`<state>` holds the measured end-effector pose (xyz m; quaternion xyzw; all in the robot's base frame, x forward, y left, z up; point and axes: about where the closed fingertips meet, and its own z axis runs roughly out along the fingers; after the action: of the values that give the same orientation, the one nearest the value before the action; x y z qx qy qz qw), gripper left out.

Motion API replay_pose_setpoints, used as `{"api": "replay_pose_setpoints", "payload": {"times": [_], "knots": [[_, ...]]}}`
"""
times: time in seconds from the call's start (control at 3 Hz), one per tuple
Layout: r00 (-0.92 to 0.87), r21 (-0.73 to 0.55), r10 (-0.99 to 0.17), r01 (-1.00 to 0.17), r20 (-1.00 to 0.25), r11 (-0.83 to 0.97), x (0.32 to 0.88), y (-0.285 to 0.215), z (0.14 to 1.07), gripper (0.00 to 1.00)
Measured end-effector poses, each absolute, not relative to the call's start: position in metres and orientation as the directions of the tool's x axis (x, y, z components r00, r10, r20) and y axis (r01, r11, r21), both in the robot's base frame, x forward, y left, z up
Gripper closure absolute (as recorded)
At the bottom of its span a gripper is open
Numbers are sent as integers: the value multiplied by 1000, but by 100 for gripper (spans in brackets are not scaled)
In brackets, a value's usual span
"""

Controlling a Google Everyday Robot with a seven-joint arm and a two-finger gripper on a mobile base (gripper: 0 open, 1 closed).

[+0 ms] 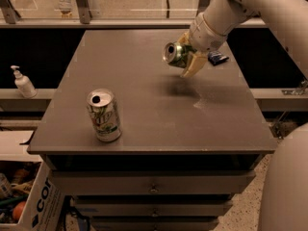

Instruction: Knock green can over

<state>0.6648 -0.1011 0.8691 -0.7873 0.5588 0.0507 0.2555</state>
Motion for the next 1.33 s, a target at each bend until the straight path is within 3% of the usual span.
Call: {"api": "replay_pose_setpoints", "payload": {"times": [1.33], "knots": [[567, -308, -802, -809, -189, -500, 667, -58, 860, 100]]}}
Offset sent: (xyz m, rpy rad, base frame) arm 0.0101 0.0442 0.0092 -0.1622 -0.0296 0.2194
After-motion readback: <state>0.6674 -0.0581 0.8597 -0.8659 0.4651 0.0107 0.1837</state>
